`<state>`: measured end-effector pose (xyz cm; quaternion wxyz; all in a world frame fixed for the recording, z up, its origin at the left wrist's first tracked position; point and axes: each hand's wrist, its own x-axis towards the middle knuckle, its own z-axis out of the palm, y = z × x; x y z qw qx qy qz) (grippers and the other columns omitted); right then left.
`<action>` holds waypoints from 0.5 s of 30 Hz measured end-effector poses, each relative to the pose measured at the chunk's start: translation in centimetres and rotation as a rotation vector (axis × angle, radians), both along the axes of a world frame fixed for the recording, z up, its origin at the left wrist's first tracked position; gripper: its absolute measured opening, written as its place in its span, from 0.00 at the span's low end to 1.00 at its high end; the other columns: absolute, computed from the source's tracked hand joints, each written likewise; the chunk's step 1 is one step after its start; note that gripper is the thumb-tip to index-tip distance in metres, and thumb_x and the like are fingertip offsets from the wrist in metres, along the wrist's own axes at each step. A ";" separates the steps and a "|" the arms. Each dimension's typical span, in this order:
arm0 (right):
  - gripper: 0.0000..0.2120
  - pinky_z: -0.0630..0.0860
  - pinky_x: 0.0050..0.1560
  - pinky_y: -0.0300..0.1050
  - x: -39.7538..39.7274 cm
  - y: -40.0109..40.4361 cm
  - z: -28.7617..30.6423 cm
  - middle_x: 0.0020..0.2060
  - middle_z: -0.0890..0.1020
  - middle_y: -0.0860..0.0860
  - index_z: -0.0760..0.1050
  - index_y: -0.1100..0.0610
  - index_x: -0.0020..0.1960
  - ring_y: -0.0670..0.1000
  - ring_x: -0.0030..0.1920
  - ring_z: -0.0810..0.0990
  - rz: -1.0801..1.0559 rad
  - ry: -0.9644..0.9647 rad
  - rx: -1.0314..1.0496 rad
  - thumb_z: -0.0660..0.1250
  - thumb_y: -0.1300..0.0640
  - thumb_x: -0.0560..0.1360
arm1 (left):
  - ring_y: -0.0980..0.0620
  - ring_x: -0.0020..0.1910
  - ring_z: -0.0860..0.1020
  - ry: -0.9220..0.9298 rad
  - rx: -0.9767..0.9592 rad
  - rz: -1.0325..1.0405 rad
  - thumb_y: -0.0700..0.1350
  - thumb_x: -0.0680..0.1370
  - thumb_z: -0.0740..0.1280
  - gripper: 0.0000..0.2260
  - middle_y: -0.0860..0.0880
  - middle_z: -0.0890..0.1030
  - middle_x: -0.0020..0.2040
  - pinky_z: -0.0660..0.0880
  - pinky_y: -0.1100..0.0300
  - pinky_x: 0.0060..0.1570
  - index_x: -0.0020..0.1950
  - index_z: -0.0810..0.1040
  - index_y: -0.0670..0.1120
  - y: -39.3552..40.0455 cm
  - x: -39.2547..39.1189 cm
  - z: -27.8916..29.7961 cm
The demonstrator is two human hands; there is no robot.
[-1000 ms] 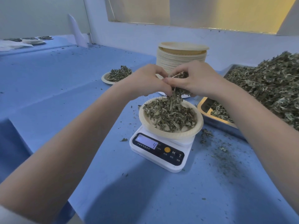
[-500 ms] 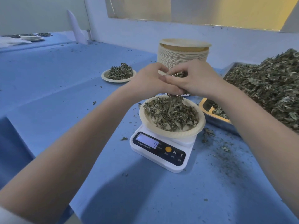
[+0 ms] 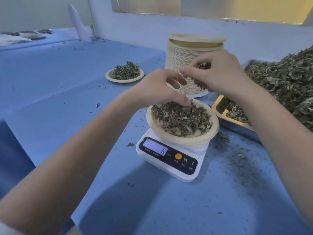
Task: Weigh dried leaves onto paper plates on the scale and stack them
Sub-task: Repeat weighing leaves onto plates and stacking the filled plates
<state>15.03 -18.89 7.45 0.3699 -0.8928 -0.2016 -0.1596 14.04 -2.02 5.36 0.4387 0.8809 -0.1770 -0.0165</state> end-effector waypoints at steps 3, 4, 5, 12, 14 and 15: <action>0.09 0.66 0.25 0.28 0.0 0.2 -0.3 0.22 0.76 0.43 0.81 0.50 0.38 0.39 0.22 0.71 0.003 0.017 -0.019 0.69 0.46 0.73 | 0.67 0.24 0.72 -0.014 -0.017 0.007 0.50 0.66 0.77 0.17 0.51 0.78 0.51 0.65 0.76 0.28 0.53 0.81 0.51 -0.3 0.1 0.1; 0.09 0.65 0.24 0.28 -0.1 0.2 -0.4 0.23 0.76 0.43 0.82 0.50 0.39 0.39 0.22 0.71 0.000 0.023 -0.022 0.69 0.46 0.73 | 0.66 0.24 0.71 -0.016 -0.023 0.008 0.49 0.66 0.77 0.16 0.51 0.78 0.49 0.65 0.76 0.27 0.53 0.81 0.50 -0.3 0.0 0.2; 0.09 0.64 0.24 0.27 -0.1 0.2 -0.4 0.22 0.76 0.43 0.82 0.51 0.39 0.38 0.22 0.71 -0.002 0.030 -0.022 0.69 0.46 0.73 | 0.66 0.24 0.71 -0.013 -0.036 0.008 0.48 0.67 0.76 0.16 0.51 0.78 0.45 0.64 0.76 0.26 0.53 0.81 0.49 -0.3 -0.1 0.2; 0.10 0.65 0.23 0.28 -0.5 0.0 -0.4 0.23 0.77 0.43 0.81 0.50 0.38 0.38 0.21 0.71 0.025 0.053 -0.040 0.70 0.45 0.73 | 0.63 0.25 0.69 -0.006 -0.107 0.063 0.42 0.69 0.72 0.09 0.55 0.77 0.39 0.64 0.72 0.25 0.48 0.80 0.49 -0.4 -0.1 0.1; 0.09 0.66 0.24 0.29 -0.6 0.2 -0.4 0.23 0.77 0.43 0.80 0.47 0.35 0.39 0.22 0.71 0.024 0.049 -0.071 0.70 0.45 0.72 | 0.64 0.27 0.70 -0.018 -0.123 0.073 0.41 0.70 0.70 0.09 0.53 0.78 0.41 0.64 0.73 0.26 0.49 0.80 0.49 -0.6 -0.1 0.2; 0.10 0.67 0.26 0.31 -0.6 0.2 -0.4 0.22 0.77 0.43 0.79 0.46 0.34 0.39 0.22 0.71 0.023 0.051 -0.080 0.70 0.46 0.72 | 0.65 0.27 0.70 -0.024 -0.135 0.075 0.41 0.70 0.69 0.10 0.53 0.78 0.43 0.65 0.74 0.26 0.50 0.80 0.49 -0.6 -0.1 0.3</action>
